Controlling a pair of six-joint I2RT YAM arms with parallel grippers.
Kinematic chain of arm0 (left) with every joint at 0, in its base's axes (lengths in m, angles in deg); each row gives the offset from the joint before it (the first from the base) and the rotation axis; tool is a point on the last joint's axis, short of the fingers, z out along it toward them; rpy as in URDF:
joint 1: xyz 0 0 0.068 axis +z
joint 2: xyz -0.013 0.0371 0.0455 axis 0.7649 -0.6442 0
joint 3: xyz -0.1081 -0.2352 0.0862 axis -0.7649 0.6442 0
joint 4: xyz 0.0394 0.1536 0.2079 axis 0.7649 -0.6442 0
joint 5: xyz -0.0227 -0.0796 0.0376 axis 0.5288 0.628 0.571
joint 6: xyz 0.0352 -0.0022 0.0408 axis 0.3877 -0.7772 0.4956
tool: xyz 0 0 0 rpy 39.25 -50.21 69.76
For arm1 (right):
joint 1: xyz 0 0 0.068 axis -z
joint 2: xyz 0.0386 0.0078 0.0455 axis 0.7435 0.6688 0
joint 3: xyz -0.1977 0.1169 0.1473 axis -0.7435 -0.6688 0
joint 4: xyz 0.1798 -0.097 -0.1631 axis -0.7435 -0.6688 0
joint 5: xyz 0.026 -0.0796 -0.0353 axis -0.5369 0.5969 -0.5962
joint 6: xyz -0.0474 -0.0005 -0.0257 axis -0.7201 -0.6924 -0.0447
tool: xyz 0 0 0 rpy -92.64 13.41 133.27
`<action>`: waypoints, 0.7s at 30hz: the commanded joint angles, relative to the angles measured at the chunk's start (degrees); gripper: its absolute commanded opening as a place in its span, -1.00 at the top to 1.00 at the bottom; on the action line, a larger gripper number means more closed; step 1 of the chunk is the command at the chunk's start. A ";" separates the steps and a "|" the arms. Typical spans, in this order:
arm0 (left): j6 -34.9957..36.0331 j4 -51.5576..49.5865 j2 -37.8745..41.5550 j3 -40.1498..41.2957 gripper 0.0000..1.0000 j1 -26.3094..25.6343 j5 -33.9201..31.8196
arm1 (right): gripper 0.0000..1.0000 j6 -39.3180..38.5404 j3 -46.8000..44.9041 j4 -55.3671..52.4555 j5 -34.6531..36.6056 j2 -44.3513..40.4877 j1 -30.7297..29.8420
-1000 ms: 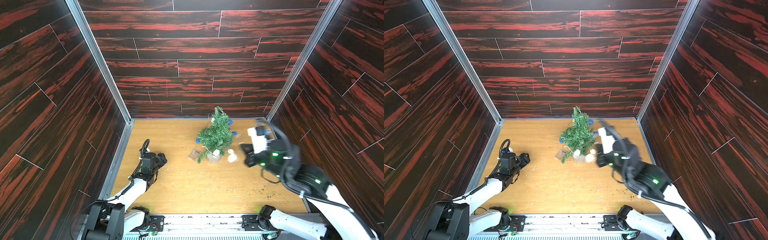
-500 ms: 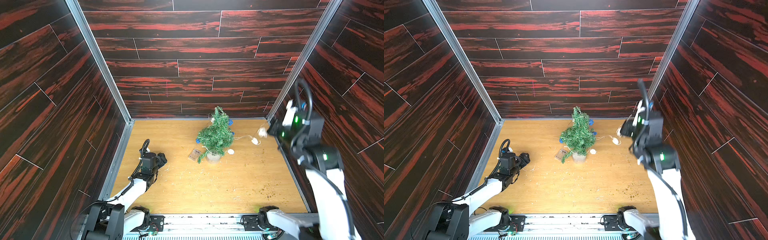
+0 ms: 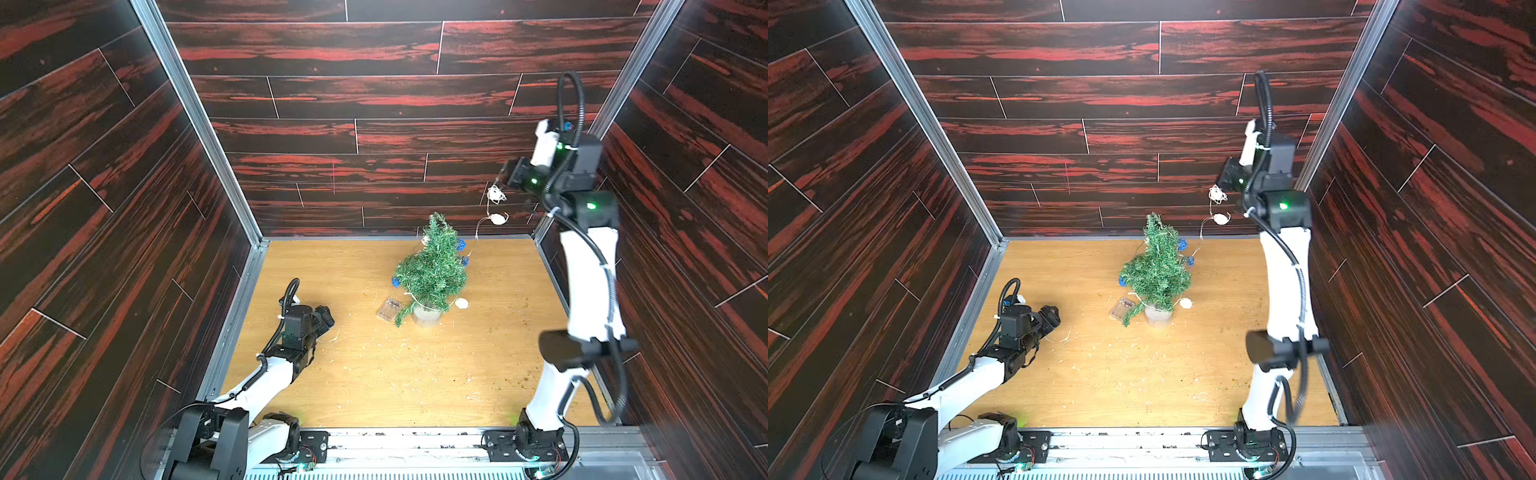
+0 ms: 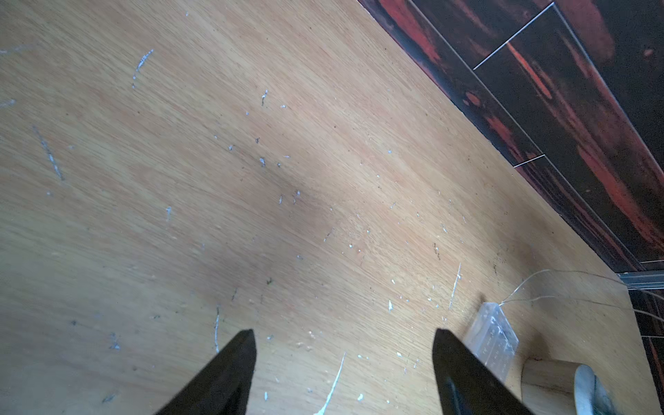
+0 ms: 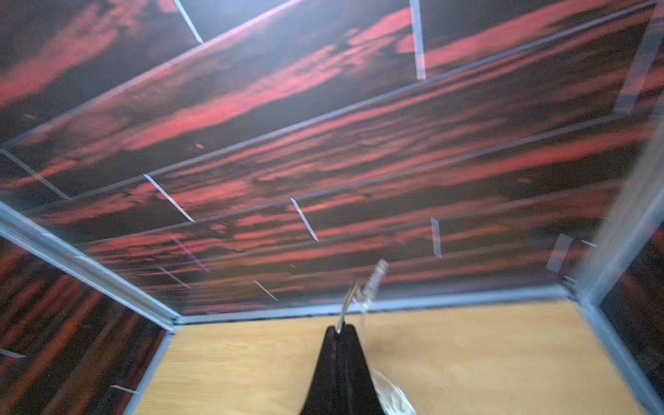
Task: Remove string lights from the small christmas tree
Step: Remove the light string from the Christmas tree.
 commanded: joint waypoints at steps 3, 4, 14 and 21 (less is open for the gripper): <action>0.27 0.24 0.03 -1.59 -0.61 -0.22 -0.21 | 1.00 8.18 -5.02 18.49 -20.36 2.14 -1.57; 0.32 0.31 -0.01 -1.59 -0.61 -0.19 -0.21 | 1.00 8.86 -5.61 21.08 -21.60 2.46 -2.30; 0.66 2.57 -0.37 -0.85 -0.62 -0.26 0.18 | 1.00 14.03 3.90 29.16 -29.42 12.46 -9.87; 3.39 8.34 -0.63 -0.86 -0.71 -0.89 2.62 | 1.00 15.23 1.71 31.46 -32.30 12.72 -10.45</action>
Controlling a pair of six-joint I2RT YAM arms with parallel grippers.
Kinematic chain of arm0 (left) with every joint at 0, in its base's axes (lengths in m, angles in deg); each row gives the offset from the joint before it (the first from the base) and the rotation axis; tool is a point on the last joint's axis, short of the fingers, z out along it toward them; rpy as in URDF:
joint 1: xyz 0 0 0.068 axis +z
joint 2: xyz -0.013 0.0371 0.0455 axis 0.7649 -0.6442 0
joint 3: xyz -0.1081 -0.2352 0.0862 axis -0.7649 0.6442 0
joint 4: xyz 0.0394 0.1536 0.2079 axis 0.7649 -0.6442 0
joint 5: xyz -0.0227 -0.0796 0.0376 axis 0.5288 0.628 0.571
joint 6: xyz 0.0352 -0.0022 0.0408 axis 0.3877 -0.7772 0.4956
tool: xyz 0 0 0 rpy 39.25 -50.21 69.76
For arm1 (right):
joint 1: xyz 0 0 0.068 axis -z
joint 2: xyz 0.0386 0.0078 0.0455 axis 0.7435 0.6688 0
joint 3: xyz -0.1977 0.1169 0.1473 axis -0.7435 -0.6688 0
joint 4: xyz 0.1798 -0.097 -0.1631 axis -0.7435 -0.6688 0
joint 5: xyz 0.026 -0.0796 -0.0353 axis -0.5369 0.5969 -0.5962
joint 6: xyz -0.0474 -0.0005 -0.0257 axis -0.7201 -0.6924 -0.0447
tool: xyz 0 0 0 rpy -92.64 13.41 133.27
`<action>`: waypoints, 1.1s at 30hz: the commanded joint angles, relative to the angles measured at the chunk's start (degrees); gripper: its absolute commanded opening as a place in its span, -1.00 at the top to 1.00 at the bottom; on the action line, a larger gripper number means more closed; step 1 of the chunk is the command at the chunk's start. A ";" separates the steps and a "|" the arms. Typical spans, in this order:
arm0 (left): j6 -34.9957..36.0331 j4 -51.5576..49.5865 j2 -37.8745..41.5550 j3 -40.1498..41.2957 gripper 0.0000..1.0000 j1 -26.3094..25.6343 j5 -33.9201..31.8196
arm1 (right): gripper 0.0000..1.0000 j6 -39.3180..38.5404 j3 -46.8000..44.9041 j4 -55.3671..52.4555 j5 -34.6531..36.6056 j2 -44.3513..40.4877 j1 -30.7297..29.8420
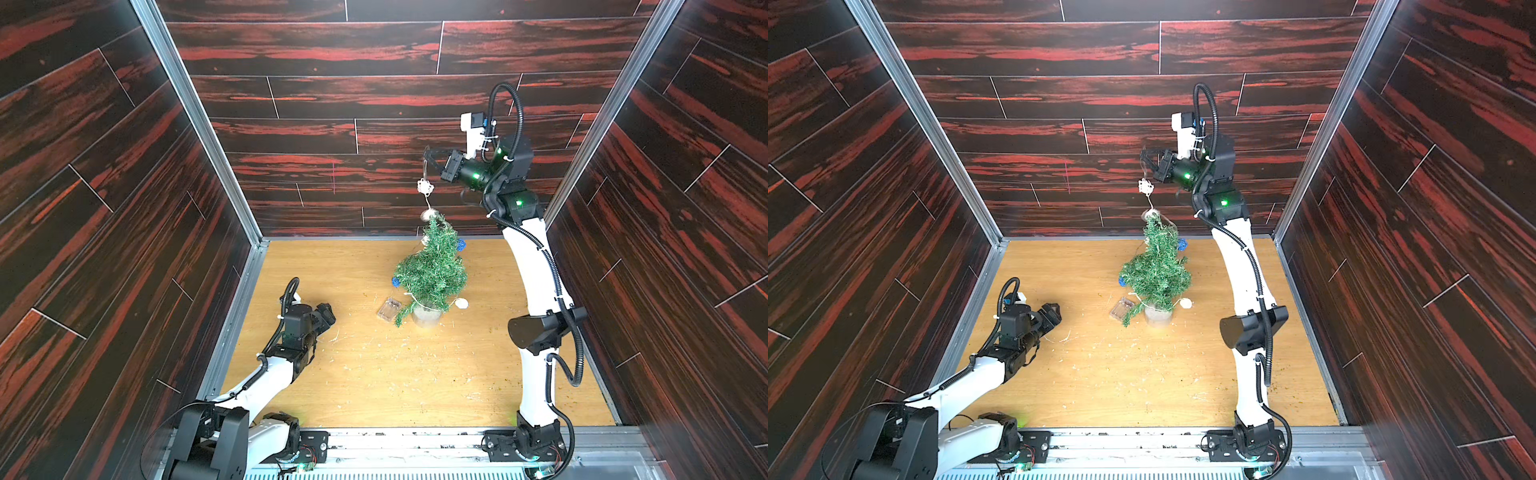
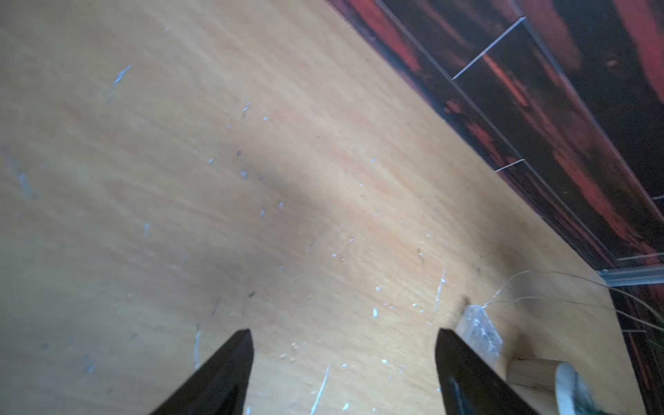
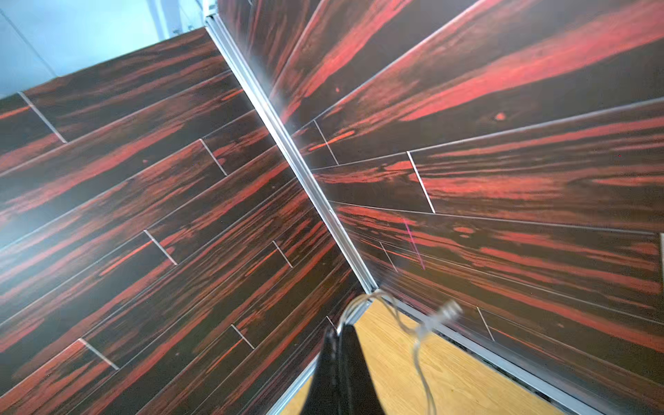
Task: Remove string lights from the small christmas tree
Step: Remove the light string from the Christmas tree.
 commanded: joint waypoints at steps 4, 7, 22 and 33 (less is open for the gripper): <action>4.45 -4.89 0.49 -11.40 -0.78 -0.44 2.65 | 1.00 0.27 -0.34 2.48 -4.37 2.07 0.08; 4.01 -7.00 -0.71 -20.89 -0.80 -0.53 5.93 | 1.00 -1.05 -0.38 1.62 -4.15 2.10 0.05; 9.21 8.85 -28.48 -57.84 -0.74 -9.34 28.57 | 1.00 2.59 -0.74 6.76 -5.50 3.95 0.03; 2.72 14.21 -41.23 -70.46 -0.72 -12.01 34.46 | 1.00 3.18 -1.05 6.74 -6.79 3.80 -1.32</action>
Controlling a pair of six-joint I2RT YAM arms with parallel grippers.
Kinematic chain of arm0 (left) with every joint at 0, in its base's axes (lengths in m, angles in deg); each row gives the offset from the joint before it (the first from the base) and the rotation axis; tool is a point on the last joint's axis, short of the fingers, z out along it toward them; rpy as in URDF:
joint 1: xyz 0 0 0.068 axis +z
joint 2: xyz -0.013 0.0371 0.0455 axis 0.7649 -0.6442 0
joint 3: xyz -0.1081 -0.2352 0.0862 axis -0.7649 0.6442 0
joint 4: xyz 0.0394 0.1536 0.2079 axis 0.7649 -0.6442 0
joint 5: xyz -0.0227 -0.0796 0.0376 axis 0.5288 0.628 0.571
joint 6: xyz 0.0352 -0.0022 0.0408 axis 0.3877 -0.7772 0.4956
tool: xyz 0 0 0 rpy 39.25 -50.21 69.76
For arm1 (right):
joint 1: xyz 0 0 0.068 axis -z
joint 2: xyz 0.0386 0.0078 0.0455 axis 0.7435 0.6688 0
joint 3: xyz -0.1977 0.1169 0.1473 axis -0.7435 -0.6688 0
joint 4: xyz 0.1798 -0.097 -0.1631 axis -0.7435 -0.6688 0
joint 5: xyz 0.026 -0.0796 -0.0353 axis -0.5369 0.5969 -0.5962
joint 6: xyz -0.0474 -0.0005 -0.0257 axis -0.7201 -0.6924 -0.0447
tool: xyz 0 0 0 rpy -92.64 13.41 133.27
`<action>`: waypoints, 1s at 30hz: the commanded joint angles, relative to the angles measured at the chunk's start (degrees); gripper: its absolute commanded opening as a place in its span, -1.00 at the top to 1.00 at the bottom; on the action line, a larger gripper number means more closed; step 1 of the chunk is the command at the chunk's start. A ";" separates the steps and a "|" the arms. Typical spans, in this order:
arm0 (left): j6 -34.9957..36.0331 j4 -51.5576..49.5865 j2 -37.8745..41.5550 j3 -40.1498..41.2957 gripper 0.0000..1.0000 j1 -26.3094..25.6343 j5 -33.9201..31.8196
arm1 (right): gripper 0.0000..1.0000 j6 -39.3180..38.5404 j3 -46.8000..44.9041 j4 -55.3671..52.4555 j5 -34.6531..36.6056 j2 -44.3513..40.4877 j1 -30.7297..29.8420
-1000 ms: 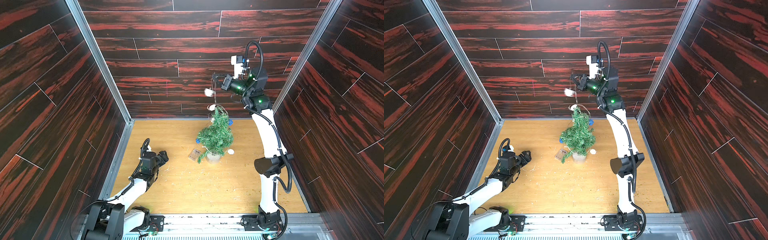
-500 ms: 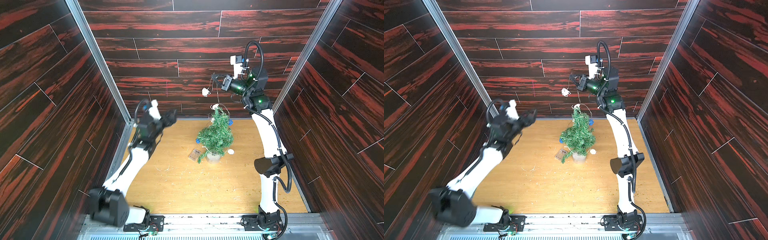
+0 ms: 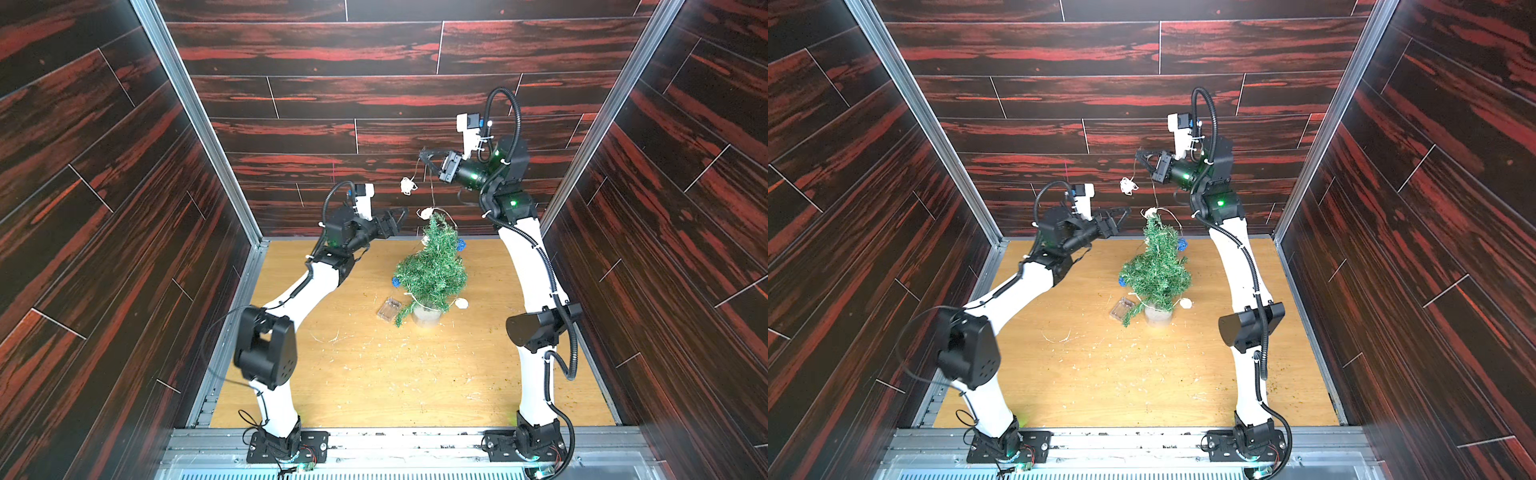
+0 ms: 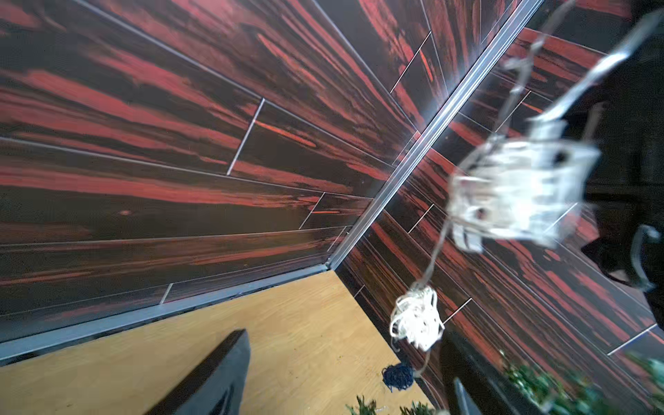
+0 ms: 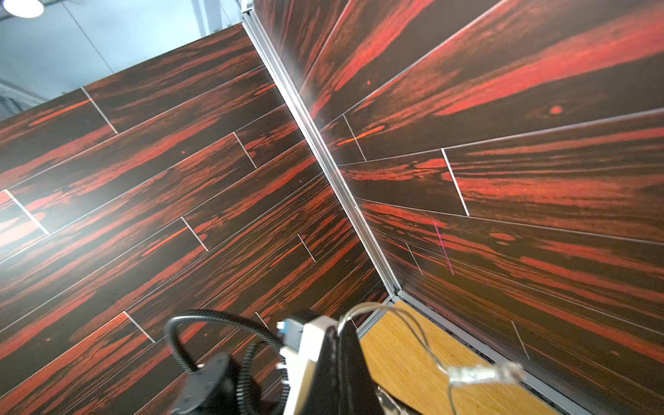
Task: Remove string lights from the small christmas tree
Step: Remove the light string from the Christmas tree.
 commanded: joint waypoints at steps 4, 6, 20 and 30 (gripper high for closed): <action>-2.87 5.61 -2.96 -6.75 -0.74 -1.62 3.48 | 1.00 -0.32 -0.45 0.13 -1.89 1.95 -1.67; -2.04 4.47 -3.99 -8.27 -0.75 -2.26 3.59 | 1.00 -0.53 -0.91 -0.14 -2.33 1.81 -1.86; -2.36 0.69 -11.54 -18.26 -0.24 -3.84 2.86 | 1.00 -0.51 -3.26 0.21 -4.53 0.68 -2.31; 1.89 -6.33 -11.45 -21.18 0.40 -3.93 0.19 | 1.00 -1.05 -4.23 0.00 -5.19 0.30 -2.29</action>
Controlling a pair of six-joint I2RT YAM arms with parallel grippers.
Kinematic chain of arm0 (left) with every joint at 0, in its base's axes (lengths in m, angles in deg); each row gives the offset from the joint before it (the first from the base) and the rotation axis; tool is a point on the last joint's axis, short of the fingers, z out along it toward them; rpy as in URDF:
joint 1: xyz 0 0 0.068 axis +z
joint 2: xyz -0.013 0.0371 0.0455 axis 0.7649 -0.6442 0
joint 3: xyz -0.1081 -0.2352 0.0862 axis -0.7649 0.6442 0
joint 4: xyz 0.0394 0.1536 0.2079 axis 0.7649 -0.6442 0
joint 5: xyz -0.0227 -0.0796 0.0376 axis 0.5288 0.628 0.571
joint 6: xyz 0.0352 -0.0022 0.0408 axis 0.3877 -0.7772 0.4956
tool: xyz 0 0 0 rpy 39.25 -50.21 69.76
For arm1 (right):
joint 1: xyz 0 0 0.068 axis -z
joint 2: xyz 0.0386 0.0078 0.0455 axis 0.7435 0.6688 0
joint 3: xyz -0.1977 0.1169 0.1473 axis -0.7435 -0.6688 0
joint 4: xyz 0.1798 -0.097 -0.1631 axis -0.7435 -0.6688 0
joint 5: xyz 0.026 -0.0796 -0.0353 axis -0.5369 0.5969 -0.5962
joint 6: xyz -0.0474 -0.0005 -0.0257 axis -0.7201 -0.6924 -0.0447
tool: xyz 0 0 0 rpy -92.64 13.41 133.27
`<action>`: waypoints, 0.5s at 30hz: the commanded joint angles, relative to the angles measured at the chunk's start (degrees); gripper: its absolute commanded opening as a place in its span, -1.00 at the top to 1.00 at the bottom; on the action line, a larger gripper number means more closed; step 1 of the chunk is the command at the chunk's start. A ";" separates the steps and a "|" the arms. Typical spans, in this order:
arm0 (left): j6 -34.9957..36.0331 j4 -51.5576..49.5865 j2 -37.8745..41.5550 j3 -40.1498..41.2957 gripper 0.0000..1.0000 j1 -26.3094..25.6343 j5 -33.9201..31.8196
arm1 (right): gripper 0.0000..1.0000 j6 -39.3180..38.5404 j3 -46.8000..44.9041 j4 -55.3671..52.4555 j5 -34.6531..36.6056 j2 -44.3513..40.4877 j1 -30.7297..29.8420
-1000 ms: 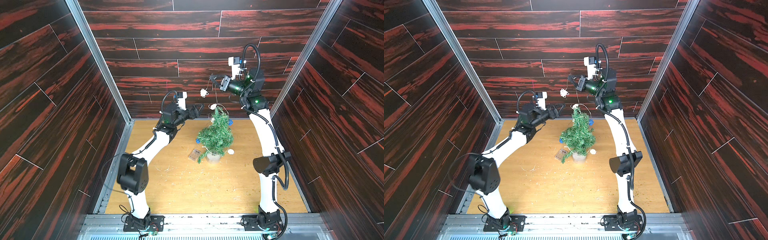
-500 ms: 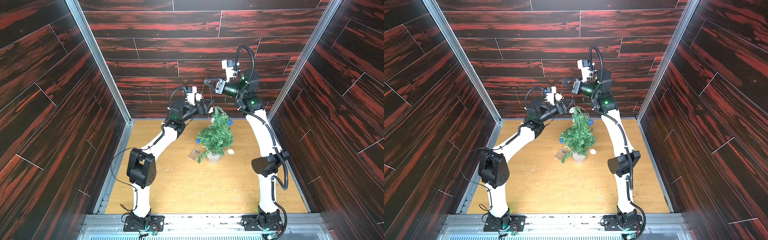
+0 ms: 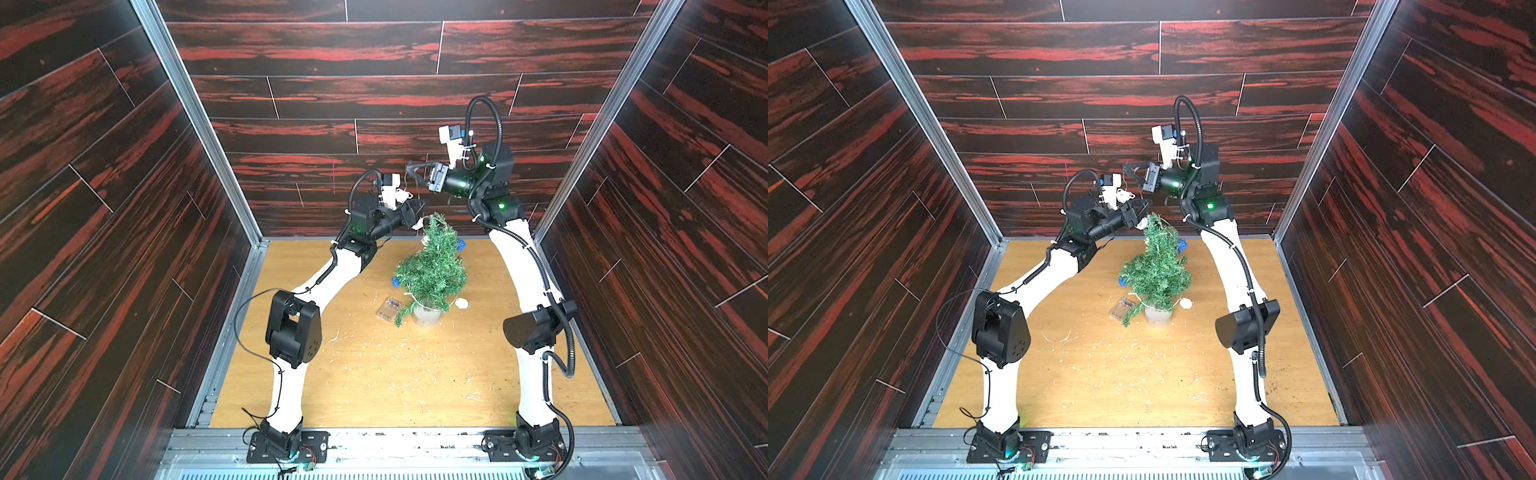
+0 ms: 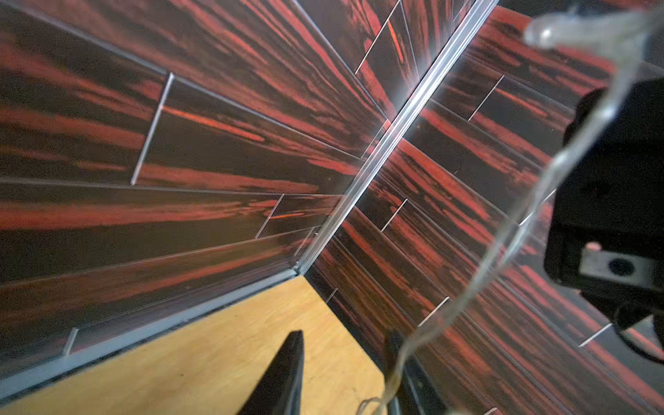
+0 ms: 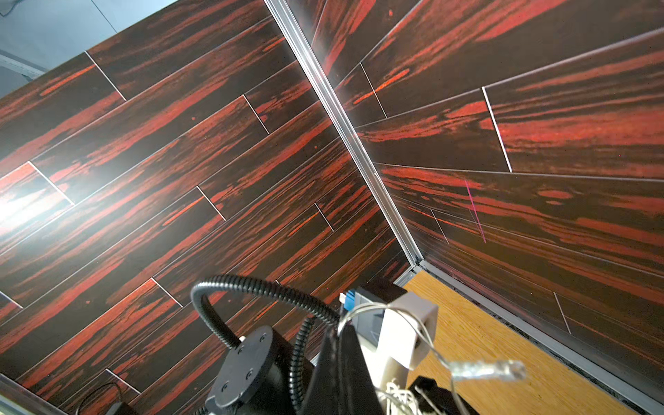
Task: Remove string lights from the small christmas tree
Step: Remove the light string from the Christmas tree.
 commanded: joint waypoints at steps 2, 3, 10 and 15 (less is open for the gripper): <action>2.50 -2.44 1.44 -2.28 0.60 0.10 -2.12 | 1.00 -0.91 -0.43 0.09 -0.86 0.09 -0.32; 2.96 -3.12 1.65 -2.38 0.65 0.10 -2.66 | 1.00 -1.12 -0.51 -0.13 -0.72 -0.07 -0.33; 9.12 -14.34 3.86 -5.63 1.00 0.18 -13.59 | 0.20 -4.54 -1.08 -4.97 1.20 -2.52 -0.24; 12.17 -18.74 5.12 -7.73 1.00 0.60 -18.51 | -0.25 -8.44 -4.82 -9.13 3.76 -7.19 -0.12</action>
